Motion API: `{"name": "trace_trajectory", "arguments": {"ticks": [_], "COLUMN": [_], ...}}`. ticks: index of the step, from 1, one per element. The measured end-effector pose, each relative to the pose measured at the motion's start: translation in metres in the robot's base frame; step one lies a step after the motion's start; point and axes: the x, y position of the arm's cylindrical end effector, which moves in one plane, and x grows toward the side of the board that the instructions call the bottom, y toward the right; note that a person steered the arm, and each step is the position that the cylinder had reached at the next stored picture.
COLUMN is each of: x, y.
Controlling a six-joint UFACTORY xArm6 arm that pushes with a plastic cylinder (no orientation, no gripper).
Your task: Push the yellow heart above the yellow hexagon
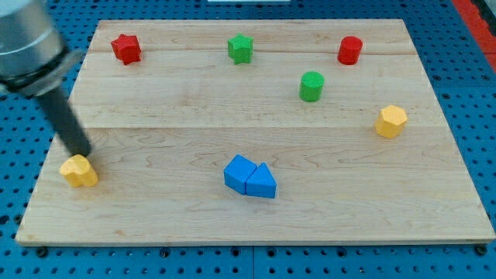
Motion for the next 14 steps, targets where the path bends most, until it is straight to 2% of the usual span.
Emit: {"name": "trace_trajectory", "arguments": {"ticks": [1,2,3,4,6,7,8,9,10,11,12,13,14], "x": [0.048,0.03,0.003,-0.015,-0.019,-0.045,-0.045,-0.038,-0.037,-0.065,-0.079,-0.079,-0.077], "y": [-0.033,0.018,0.112,0.148,0.058,0.088,0.212,0.234,0.138,0.109,0.198,0.317,0.322]}}
